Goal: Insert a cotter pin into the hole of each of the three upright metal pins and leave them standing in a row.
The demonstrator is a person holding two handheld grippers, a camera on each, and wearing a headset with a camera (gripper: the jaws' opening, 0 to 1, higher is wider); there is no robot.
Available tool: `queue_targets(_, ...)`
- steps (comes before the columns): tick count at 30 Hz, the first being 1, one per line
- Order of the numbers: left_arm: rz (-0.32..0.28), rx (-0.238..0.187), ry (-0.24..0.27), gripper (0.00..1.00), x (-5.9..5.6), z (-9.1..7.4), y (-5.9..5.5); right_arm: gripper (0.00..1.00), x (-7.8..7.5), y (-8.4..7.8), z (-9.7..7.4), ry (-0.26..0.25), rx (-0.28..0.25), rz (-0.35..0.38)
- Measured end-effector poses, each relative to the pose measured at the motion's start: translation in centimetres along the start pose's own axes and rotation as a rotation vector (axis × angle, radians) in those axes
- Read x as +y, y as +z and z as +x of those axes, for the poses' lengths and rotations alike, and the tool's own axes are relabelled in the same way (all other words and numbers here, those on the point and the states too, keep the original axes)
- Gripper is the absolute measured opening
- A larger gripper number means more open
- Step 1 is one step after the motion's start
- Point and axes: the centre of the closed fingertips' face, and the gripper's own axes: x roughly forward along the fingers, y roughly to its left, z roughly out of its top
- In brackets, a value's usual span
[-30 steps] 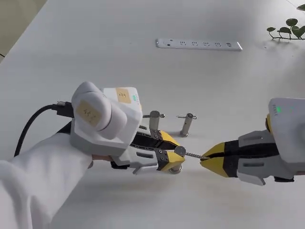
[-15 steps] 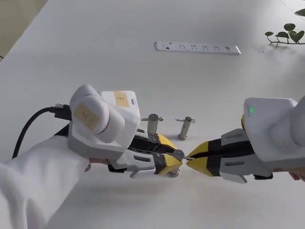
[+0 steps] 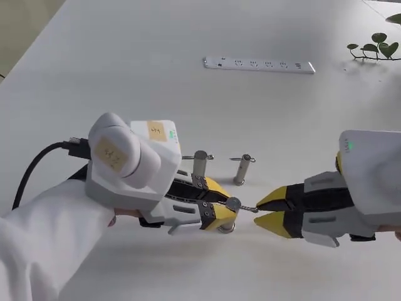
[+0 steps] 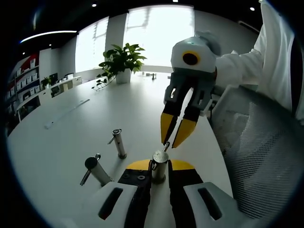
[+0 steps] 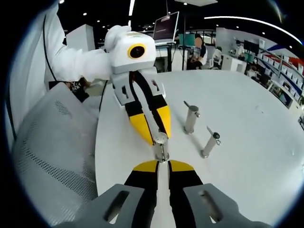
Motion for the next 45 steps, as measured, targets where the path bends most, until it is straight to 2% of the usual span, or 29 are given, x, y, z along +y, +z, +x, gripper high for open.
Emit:
queue_targets(8,0.000,0.003,-0.001,0.11,0.0,-0.2,-0.1,0.00,-0.1,0.6,0.6,-0.012,-0.010,0.009)
queue_targets(29,-0.013,0.000,-0.004,0.15,0.0,-0.7,-0.2,0.00,0.3,1.5,1.8,0.024,0.003,-0.027)
queue_targets(30,-0.014,-0.001,-0.004,0.17,-0.1,-0.8,-0.2,0.02,0.3,1.5,1.8,0.027,0.003,-0.027)
queue_targets(32,-0.044,0.007,-0.012,0.22,-0.3,-0.9,-0.5,0.11,0.5,1.5,1.9,0.033,0.004,-0.030)
queue_targets(33,-0.040,0.006,-0.010,0.26,-0.2,-1.0,-0.5,0.20,0.6,1.5,1.9,0.033,0.005,-0.034)
queue_targets(35,-0.034,-0.002,-0.004,0.34,-0.2,-1.1,-0.5,0.27,0.6,1.5,2.0,0.037,0.007,-0.032)
queue_targets(38,-0.050,-0.042,-0.004,0.52,-0.4,-1.4,-0.2,0.25,0.8,1.6,2.2,0.044,-0.001,-0.024)
queue_targets(41,-0.043,-0.059,0.012,0.65,-0.3,-1.6,-0.1,0.26,0.8,1.8,2.4,0.046,-0.004,-0.020)
queue_targets(42,-0.032,-0.066,0.025,0.67,-0.2,-1.7,-0.2,0.26,0.8,1.9,2.5,0.048,-0.005,-0.019)
queue_targets(45,-0.056,-0.077,0.039,0.75,0.0,-2.1,-0.5,0.26,0.7,2.1,2.8,0.050,-0.010,-0.014)
